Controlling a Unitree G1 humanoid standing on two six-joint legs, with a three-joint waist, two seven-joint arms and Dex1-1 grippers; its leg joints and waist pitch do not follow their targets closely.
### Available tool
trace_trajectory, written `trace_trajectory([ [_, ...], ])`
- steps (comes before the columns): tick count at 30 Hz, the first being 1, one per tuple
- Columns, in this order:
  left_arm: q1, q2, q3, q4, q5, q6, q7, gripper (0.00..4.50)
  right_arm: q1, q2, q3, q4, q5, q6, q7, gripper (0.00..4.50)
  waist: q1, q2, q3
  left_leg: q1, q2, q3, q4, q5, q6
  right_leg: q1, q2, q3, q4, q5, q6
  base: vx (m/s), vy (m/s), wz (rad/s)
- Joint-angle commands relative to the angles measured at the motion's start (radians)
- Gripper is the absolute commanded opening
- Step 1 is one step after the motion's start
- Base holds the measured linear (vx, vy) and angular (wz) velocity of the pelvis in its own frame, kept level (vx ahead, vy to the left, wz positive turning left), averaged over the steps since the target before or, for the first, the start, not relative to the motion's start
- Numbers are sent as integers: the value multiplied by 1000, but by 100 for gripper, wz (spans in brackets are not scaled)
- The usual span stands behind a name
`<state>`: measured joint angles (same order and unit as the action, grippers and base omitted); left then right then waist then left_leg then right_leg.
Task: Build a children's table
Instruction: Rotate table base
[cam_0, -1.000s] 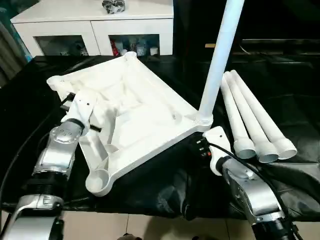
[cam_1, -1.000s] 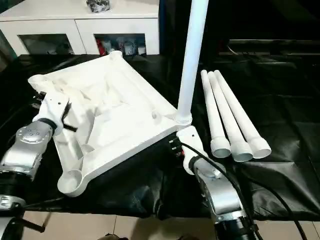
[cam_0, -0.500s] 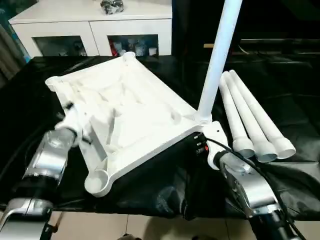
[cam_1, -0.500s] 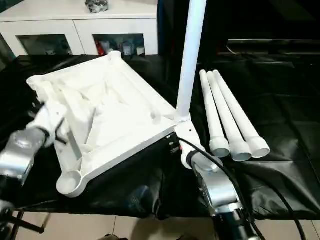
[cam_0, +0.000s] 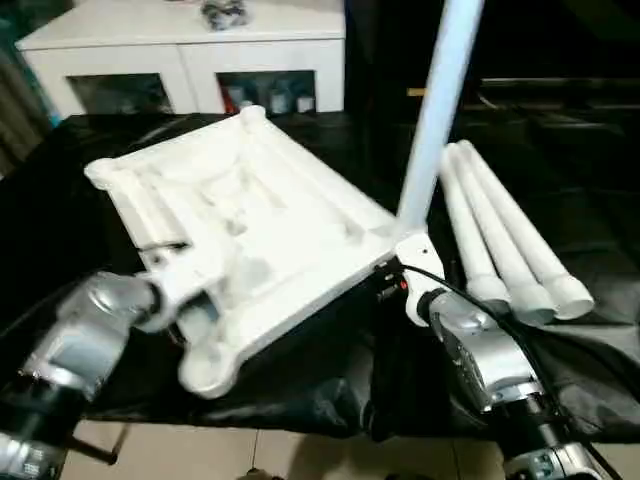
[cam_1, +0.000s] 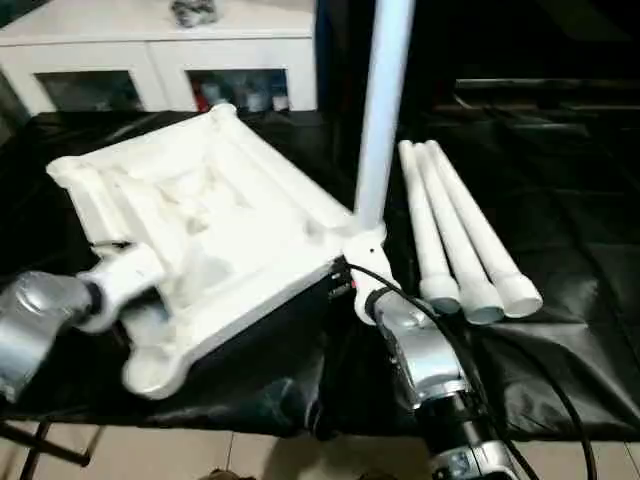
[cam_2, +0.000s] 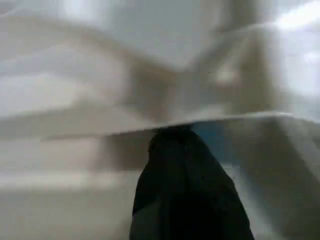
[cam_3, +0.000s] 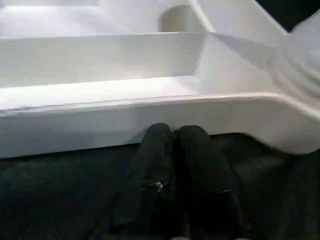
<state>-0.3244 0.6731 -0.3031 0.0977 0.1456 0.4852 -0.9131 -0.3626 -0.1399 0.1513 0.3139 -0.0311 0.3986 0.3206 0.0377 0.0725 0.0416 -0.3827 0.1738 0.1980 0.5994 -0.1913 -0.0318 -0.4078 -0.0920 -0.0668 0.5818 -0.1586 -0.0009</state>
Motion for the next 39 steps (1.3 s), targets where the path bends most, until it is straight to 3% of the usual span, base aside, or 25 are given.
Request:
trace_trajectory([
  [1, 10, 4, -39, -34, -27, -6, -50, 0, -25, 2, 1, 15, 3, -21, 9, 4, -2, 9, -59, 28, 49, -30, -86, -284, -32, 40, -53, 42, -49, -199, -226, 0, 0, 0],
  [2, 13, -15, -52, -70, -48, 11, -73, 0, -33, 1, 1, 32, 3, -36, 10, 4, -2, 13, -59, 30, 48, -29, -86, -293, -35, 38, -51, 43, -49, -209, -221, 0, 0, 0],
  [5, 14, -43, -66, -120, -76, 45, -100, 0, -39, 2, 1, 48, 2, -50, 12, 2, -5, 9, -58, 28, 47, -30, -87, -299, -39, 41, -53, 44, -52, -232, -218, 0, 0, 0],
  [6, 12, -55, -70, -130, -83, 51, -103, 0, -40, 2, 2, 50, 1, -53, 13, 2, -5, 13, -58, 27, 48, -31, -86, -297, -40, 42, -54, 44, -51, -234, -217, 0, 0, 0],
  [8, 9, -70, -78, -137, -89, 57, -105, 0, -42, 2, 2, 54, 0, -57, 14, 2, -5, 8, -59, 25, 46, -31, -85, -288, -34, 44, -52, 44, -52, -230, -216, 0, 0, 0],
  [11, -11, -123, -102, -122, -83, 52, -86, 0, -47, 6, 10, 63, -3, -66, 21, 2, -7, 10, -60, 21, 44, -31, -82, -269, -23, 47, -52, 43, -51, -220, -217, 0, 0, 0],
  [13, -22, -151, -110, -109, -83, 48, -71, 0, -51, 8, 16, 67, -4, -71, 26, 2, -10, 6, -60, 19, 44, -31, -81, -268, -18, 48, -51, 43, -52, -225, -217, 0, 0, 0],
  [23, -99, -304, -103, 2, -85, 13, 19, 0, -85, 16, 24, 96, -3, -95, 57, 2, -16, 3, -57, 22, 41, -31, -78, -318, -13, 40, -49, 40, -70, -358, -180, 0, 0, 0],
  [32, -133, -380, -108, 31, -131, 28, -11, 0, -140, 32, 30, 175, -1, -129, 87, 2, -31, 0, -63, 10, 41, -34, -75, -263, 15, 52, -51, 37, -60, -270, -216, 0, 0, 0],
  [39, -131, -368, -103, 19, -151, 37, -50, 0, -200, 41, 4, 286, 36, -180, 155, 2, -40, -4, -66, 10, 43, -30, -67, -221, 50, 54, -52, 36, -53, -200, -258, 0, 0, 0],
])
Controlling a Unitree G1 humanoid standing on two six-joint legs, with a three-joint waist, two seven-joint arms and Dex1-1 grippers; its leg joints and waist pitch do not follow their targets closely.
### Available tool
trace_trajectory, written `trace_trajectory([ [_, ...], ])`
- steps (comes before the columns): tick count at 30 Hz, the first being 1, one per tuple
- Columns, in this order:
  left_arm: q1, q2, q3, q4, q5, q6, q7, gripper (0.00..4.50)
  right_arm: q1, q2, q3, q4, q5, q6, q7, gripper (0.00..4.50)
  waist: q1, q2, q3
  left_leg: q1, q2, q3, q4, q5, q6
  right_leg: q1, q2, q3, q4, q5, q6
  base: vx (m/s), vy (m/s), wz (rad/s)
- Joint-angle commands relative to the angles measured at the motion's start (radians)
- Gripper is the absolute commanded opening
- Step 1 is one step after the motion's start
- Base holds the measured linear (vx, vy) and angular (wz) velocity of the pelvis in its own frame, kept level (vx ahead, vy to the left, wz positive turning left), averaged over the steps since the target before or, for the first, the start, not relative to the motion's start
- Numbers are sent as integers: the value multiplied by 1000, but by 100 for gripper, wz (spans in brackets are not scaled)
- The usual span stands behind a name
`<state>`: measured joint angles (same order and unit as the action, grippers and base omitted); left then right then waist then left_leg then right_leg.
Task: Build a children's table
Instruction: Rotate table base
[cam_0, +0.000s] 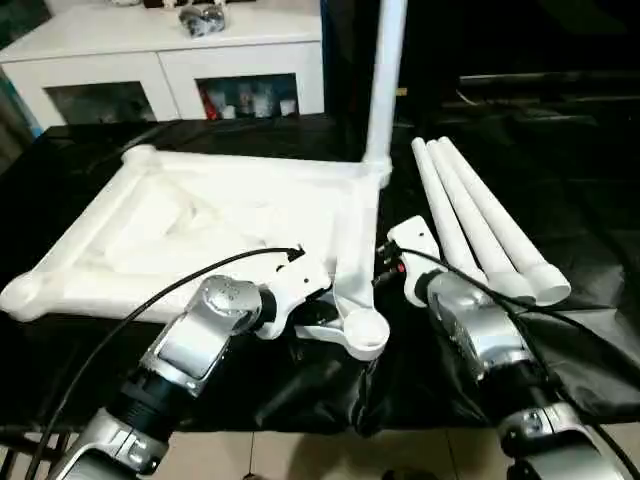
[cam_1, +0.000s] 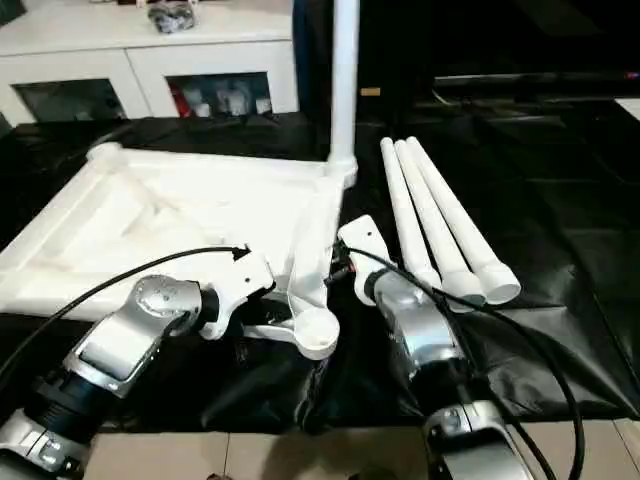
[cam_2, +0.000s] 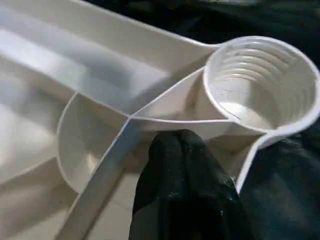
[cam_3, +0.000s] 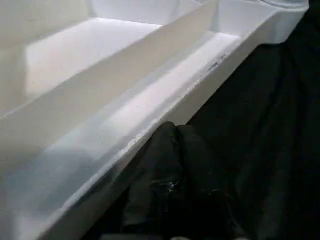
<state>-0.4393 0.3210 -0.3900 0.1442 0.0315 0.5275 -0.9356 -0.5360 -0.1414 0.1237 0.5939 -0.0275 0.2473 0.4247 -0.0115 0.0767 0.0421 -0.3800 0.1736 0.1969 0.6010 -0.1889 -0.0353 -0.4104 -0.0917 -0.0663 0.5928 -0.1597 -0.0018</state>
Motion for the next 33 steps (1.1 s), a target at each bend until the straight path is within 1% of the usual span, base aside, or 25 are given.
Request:
trace_trajectory([
  [1, -18, -15, -17, -22, -35, -9, -30, 0, -45, 46, 33, 44, 31, -49, 64, 2, 9, -7, -67, 7, 44, -29, -69, -222, 56, 56, -54, 35, -62, -199, -265, 0, 0, 0],
  [2, -23, -17, -17, -12, -32, -14, -31, 0, -77, 51, 35, 106, 22, -81, 72, 2, 9, -11, -66, 8, 43, -27, -68, -223, 59, 56, -52, 35, -65, -206, -265, 0, 0, 0],
  [4, -27, -21, -15, -3, -28, -20, -28, 0, -104, 55, 35, 151, 13, -101, 70, 2, 8, -7, -66, 8, 44, -28, -67, -222, 59, 55, -54, 34, -63, -212, -271, 0, 0, 0],
  [5, -31, -25, -13, 4, -25, -25, -20, 0, -118, 58, 33, 174, 11, -110, 67, 2, 7, -11, -65, 8, 44, -27, -66, -218, 61, 55, -53, 35, -62, -211, -272, 0, 0, 0],
  [6, -35, -30, -10, 13, -21, -33, -8, 0, -129, 59, 30, 190, 8, -116, 60, 2, 7, -10, -66, 7, 44, -27, -66, -214, 62, 56, -54, 35, -61, -209, -274, 0, 0, 0],
  [7, -42, -37, -4, 30, -13, -46, 13, 0, -145, 61, 25, 209, 5, -125, 49, 2, 10, -15, -67, 8, 44, -25, -64, -205, 66, 55, -53, 35, -61, -203, -273, 0, 0, 0],
  [8, -55, -47, 7, 62, 1, -72, 55, 0, -166, 63, 13, 232, 1, -137, 31, 2, 12, -14, -68, 8, 43, -25, -63, -195, 69, 55, -54, 35, -60, -197, -276, 0, 0, 0],
  [11, -69, -49, 26, 109, 31, -133, 121, 0, -179, 54, 1, 240, -9, -153, 0, 2, 16, -16, -68, 6, 45, -26, -63, -181, 77, 56, -54, 35, -59, -192, -267, 0, 0, 0],
  [12, -70, -49, 27, 112, 33, -138, 125, 0, -179, 53, 1, 240, -10, -154, -2, 2, 16, -21, -69, 6, 44, -24, -61, -178, 79, 56, -53, 35, -59, -190, -265, 0, 0, 0],
  [14, -84, -36, 53, 157, 58, -239, 182, 0, -183, 29, -34, 236, -1, -167, -34, 2, 20, -23, -70, 4, 43, -26, -60, -163, 87, 58, -54, 35, -57, -184, -259, 0, 0, 0],
  [15, -84, -36, 53, 157, 58, -239, 182, 0, -183, 29, -34, 236, -1, -167, -34, 2, 20, -22, -72, 6, 44, -24, -59, -159, 88, 56, -53, 35, -57, -178, -258, 0, 0, 0],
  [16, -79, -35, 79, 153, 41, -299, 185, 0, -171, 13, -70, 197, 29, -158, -38, 2, 22, -22, -72, 6, 45, -24, -59, -149, 91, 56, -53, 35, -55, -166, -261, 0, 0, 0],
  [17, -78, -35, 84, 151, 37, -306, 184, 0, -169, 10, -74, 190, 32, -157, -40, 2, 26, -23, -71, 7, 46, -23, -59, -150, 96, 55, -54, 35, -55, -170, -260, 0, 0, 0],
  [19, -54, -37, 131, 93, -12, -320, 174, 0, -130, -17, -105, 76, 48, -130, -55, 2, 32, -15, -71, 9, 49, -23, -60, -143, 93, 53, -52, 35, -53, -157, -257, 0, 0, 0],
  [20, -54, -37, 131, 93, -12, -320, 174, 0, -130, -17, -105, 76, 48, -130, -55, 2, 38, -17, -71, 11, 50, -23, -61, -138, 91, 52, -49, 36, -50, -144, -256, 0, 0, 0],
  [21, -35, -43, 174, 46, -71, -298, 157, 0, -85, -33, -135, -45, 77, -77, -50, 18, 40, -18, -71, 12, 50, -22, -61, -138, 89, 52, -48, 36, -49, -144, -256, 0, 0, 0],
  [22, -19, -42, 194, 19, -103, -290, 151, 33, -56, -41, -152, -118, 80, -45, -71, 36, 49, -20, -69, 13, 51, -21, -62, -137, 90, 51, -48, 38, -49, -145, -251, 0, 0, 0],
  [24, 7, -38, 213, -26, -134, -281, 144, 41, -14, -51, -170, -216, 89, -18, -82, 39, 53, -24, -69, 13, 49, -19, -62, -129, 91, 52, -47, 39, -48, -145, -245, 0, 0, 0],
  [25, 13, -39, 220, -37, -142, -275, 146, 41, -3, -51, -173, -241, 94, -6, -81, 48, 55, -23, -68, 11, 50, -20, -63, -134, 91, 50, -49, 39, -51, -161, -239, 0, 0, 0],
  [26, 43, -49, 264, -85, -169, -267, 182, 41, 56, -53, -183, -362, 106, 41, -81, 48, 53, -23, -67, 12, 47, -18, -63, -152, 84, 48, -46, 38, -55, -198, -231, 0, 0, 0],
  [27, 43, -49, 264, -85, -169, -267, 182, 46, 56, -53, -183, -362, 106, 41, -81, 62, 54, -23, -64, 11, 48, -19, -64, -156, 80, 50, -47, 40, -57, -206, -221, 0, 0, 0],
  [28, 70, -88, 330, -112, -183, -309, 277, 72, 115, -37, -218, -470, 113, 103, -136, 76, 53, -25, -63, 8, 49, -21, -68, -166, 76, 50, -46, 40, -59, -230, -208, 0, 0, 0],
  [31, 107, -156, 406, -159, -201, -319, 403, 81, 155, 2, -294, -559, 147, 172, -233, 92, 49, -25, -60, 12, 45, -21, -72, -220, 47, 43, -44, 38, -74, -330, -171, 0, 0, 0],
  [32, 107, -156, 406, -159, -201, -319, 403, 81, 155, 2, -294, -559, 147, 172, -233, 92, 46, -26, -58, 12, 47, -23, -75, -242, 35, 42, -45, 38, -79, -364, -158, 0, 0, 0],
  [33, 132, -197, 432, -196, -216, -294, 462, 99, 167, 20, -331, -601, 166, 219, -275, 117, 45, -26, -57, 12, 46, -24, -75, -254, 29, 39, -44, 36, -80, -384, -149, 0, 0, 0],
])
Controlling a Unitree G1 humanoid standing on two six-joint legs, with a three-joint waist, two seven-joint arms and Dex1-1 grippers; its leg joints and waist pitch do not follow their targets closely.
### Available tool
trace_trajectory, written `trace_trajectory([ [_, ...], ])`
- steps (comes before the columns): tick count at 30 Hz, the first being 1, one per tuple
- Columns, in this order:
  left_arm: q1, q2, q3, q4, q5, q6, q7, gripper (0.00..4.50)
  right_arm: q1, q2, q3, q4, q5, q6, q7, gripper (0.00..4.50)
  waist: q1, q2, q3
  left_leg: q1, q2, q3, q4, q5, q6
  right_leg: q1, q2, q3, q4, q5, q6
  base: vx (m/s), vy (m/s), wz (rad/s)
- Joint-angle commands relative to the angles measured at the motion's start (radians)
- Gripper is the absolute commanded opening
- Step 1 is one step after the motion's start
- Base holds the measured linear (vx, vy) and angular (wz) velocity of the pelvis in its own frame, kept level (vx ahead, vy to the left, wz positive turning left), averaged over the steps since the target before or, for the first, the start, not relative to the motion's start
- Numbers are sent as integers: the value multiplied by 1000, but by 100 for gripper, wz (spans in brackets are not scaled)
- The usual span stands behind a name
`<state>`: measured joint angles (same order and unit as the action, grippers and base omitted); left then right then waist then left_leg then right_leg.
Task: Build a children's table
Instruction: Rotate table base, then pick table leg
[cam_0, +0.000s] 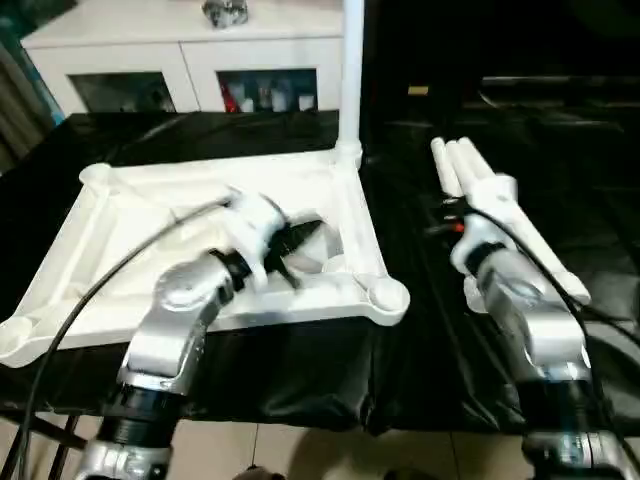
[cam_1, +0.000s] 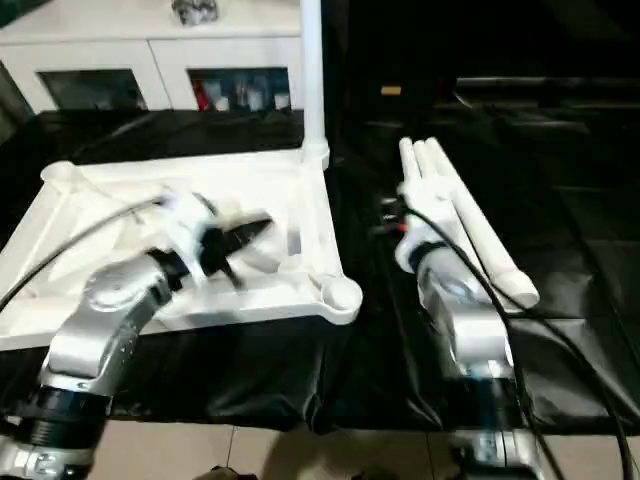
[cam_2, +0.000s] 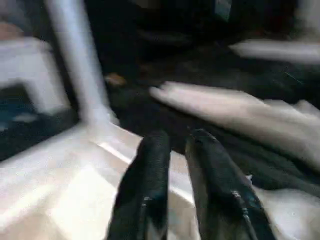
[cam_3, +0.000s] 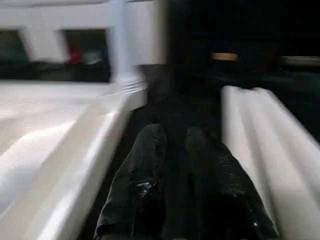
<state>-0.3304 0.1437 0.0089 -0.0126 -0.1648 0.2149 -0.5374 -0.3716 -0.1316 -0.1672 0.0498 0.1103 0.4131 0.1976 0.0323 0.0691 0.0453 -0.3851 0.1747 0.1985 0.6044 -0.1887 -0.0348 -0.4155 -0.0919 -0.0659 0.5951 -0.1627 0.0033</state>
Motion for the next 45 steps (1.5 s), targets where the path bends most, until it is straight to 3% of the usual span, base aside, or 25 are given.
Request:
trace_trajectory([
  [1, 32, -33, 42, -49, -24, 43, 86, 113, 6, 11, -44, -67, 29, 71, -54, 123, -2, -20, -60, 17, 46, -26, -80, -264, 22, 46, -42, 36, -82, -393, -143, 0, 0, 0],
  [2, 37, -43, 47, -55, -28, 64, 100, 113, 9, 9, -45, -73, 28, 85, -55, 123, -1, -20, -59, 22, 42, -24, -78, -280, 19, 37, -40, 36, -90, -426, -124, 0, 0, 0],
  [5, 44, -49, 22, -37, 24, 104, 150, 130, 7, -11, -25, -83, -11, 124, -60, 151, -6, -23, -57, 17, 36, -27, -79, -287, 13, 35, -40, 34, -99, -490, -75, 0, 0, 0],
  [8, 32, -45, -10, -13, 74, 120, 181, 157, 3, -38, 8, -105, -38, 185, -46, 169, -3, -25, -57, 16, 34, -28, -78, -272, 8, 34, -37, 35, -101, -491, -45, 0, 0, 0],
  [10, 20, -37, -20, 1, 85, 100, 177, 165, -6, -59, 35, -106, -51, 230, -31, 192, -2, -25, -59, 15, 35, -30, -79, -262, 10, 34, -39, 35, -100, -481, -45, 0, 0, 0],
  [17, 26, -16, -33, -34, 57, 141, 150, 211, -49, -85, 48, -91, -49, 288, -51, 243, 4, -27, -66, 12, 38, -26, -72, -179, 31, 41, -41, 38, -79, -307, -118, 0, 0, 0],
  [19, 41, 12, -50, -67, 31, 175, 89, 233, -87, -85, 33, -37, -60, 297, -73, 261, 3, -25, -69, 10, 37, -27, -71, -151, 34, 45, -43, 38, -70, -269, -144, 0, 0, 0],
  [23, 24, 42, -77, -82, 17, 218, 32, 260, -162, -128, 70, 90, -86, 312, -43, 294, 4, -21, -71, 14, 36, -22, -64, -122, 47, 47, -39, 38, -64, -197, -189, 0, 0, 0],
  [25, 14, 62, -105, -79, 41, 202, 20, 276, -209, -157, 112, 159, -118, 324, -40, 308, 5, -21, -70, 15, 37, -22, -63, -124, 49, 49, -40, 36, -62, -198, -199, 0, 0, 0],
  [27, 7, 66, -111, -75, 49, 196, 24, 281, -242, -159, 116, 212, -129, 347, -58, 318, 4, -21, -68, 15, 36, -20, -63, -136, 44, 51, -41, 38, -65, -209, -202, 0, 0, 0],
  [29, 2, 67, -111, -77, 47, 199, 23, 289, -258, -151, 103, 241, -111, 320, -48, 327, 4, -22, -68, 15, 37, -21, -63, -150, 37, 52, -43, 38, -66, -227, -198, 0, 0, 0],
  [34, 7, 85, -130, -121, 17, 250, -16, 289, -322, -147, 66, 336, -96, 390, -74, 327, 3, -23, -72, 14, 36, -22, -60, -114, 40, 56, -41, 37, -57, -183, -215, 0, 0, 0],
  [38, 11, 106, -151, -134, 17, 263, -40, 289, -342, -147, 62, 375, -85, 398, -66, 327, 6, -23, -71, 14, 37, -20, -58, -111, 46, 55, -41, 38, -57, -176, -221, 0, 0, 0],
  [45, 39, 159, -202, -228, -66, 380, -150, 289, -389, -133, 55, 501, -82, 420, -76, 327, 6, -22, -71, 18, 38, -19, -59, -129, 30, 53, -42, 37, -53, -196, -234, 0, 0, 0],
])
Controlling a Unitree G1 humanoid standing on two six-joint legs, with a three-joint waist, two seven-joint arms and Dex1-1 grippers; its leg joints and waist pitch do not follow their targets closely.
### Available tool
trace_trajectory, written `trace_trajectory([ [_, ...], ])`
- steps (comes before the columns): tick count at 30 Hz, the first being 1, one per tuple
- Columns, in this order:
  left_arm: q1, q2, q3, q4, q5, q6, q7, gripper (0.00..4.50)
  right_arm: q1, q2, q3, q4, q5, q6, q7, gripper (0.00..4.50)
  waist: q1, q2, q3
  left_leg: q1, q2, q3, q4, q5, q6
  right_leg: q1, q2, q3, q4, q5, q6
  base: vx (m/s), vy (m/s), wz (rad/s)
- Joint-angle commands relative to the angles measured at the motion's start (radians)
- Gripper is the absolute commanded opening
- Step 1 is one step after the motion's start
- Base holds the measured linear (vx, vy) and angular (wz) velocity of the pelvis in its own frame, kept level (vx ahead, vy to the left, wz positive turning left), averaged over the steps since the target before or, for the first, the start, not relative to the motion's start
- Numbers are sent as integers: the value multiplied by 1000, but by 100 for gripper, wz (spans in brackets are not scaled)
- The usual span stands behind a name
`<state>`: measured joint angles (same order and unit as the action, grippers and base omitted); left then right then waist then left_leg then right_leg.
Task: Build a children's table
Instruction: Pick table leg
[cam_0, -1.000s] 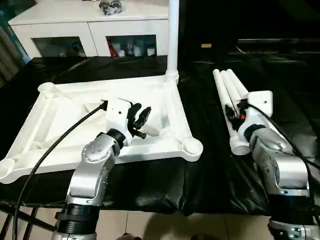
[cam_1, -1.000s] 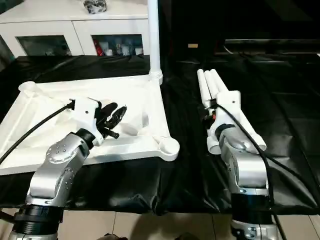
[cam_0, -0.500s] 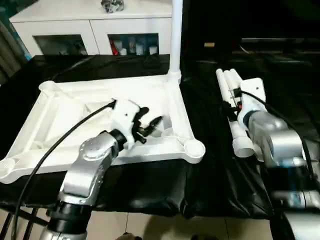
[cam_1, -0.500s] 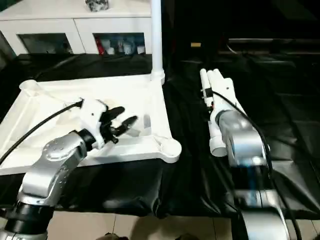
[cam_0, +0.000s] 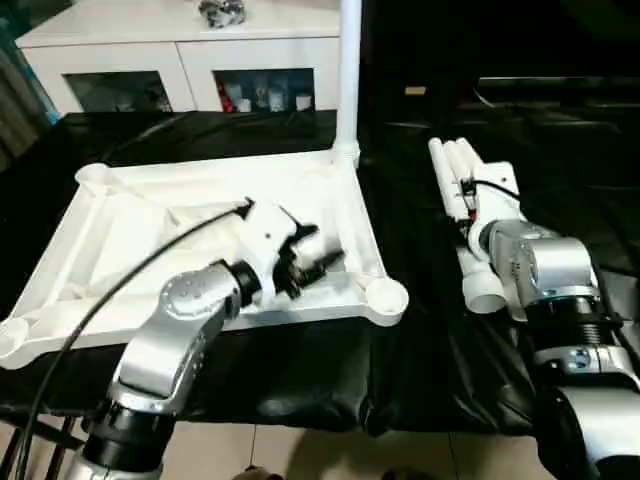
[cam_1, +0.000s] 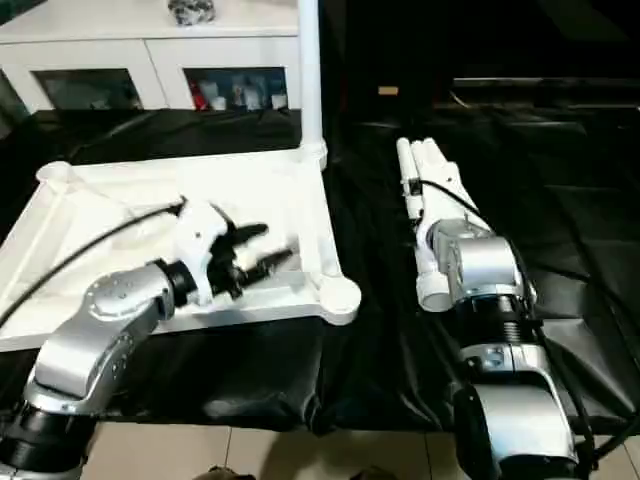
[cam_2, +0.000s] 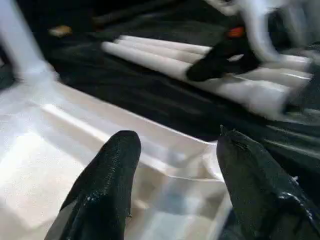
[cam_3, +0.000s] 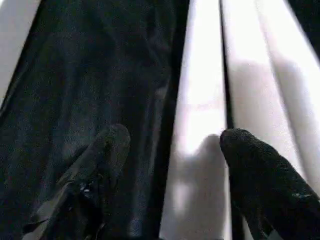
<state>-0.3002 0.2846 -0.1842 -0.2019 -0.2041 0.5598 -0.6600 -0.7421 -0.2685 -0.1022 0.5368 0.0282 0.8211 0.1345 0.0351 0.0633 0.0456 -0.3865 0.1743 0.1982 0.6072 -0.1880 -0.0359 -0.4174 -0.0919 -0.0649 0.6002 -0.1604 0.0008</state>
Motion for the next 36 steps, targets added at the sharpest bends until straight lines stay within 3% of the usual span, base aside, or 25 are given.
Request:
trace_trajectory([
  [1, 11, 24, -12, -49, -39, 50, -40, 289, -20, 4, -11, 20, 0, 8, -16, 327, 3, -16, -70, 19, 38, -19, -62, -139, 27, 54, -42, 36, -59, -209, -228, 0, 0, 0],
  [14, 10, 55, -23, -79, -72, 105, -63, 289, -65, -1, -31, 111, 17, 25, -19, 327, -1, -18, -65, 21, 34, -19, -64, -203, -1, 50, -40, 36, -70, -307, -184, 0, 0, 0],
  [20, 6, 60, -27, -74, -75, 104, -67, 289, -79, 3, -31, 194, 48, 81, 38, 327, -1, -20, -68, 17, 34, -21, -63, -189, 3, 52, -40, 34, -66, -298, -187, 0, 0, 0],
  [24, 5, 62, -27, -72, -78, 105, -66, 289, -85, 5, -40, 213, 54, 77, 36, 327, 0, -20, -67, 19, 34, -21, -63, -194, 2, 50, -40, 35, -68, -309, -186, 0, 0, 0],
  [25, 1, 63, -26, -71, -80, 105, -65, 296, -93, 8, -60, 242, 67, 71, 35, 303, 0, -21, -67, 18, 34, -21, -63, -193, 1, 51, -41, 35, -67, -308, -188, 0, 0, 0],
  [30, -2, 64, -25, -66, -82, 102, -65, 296, -110, 7, -101, 289, 92, 60, 26, 261, -1, -19, -66, 20, 35, -22, -63, -213, -4, 49, -42, 34, -68, -327, -188, 0, 0, 0],
  [36, -8, 64, -24, -54, -79, 89, -58, 296, -110, 3, -117, 311, 102, 17, 25, 217, -1, -19, -66, 19, 34, -21, -63, -219, -6, 48, -41, 33, -69, -330, -185, 0, 0, 0],
])
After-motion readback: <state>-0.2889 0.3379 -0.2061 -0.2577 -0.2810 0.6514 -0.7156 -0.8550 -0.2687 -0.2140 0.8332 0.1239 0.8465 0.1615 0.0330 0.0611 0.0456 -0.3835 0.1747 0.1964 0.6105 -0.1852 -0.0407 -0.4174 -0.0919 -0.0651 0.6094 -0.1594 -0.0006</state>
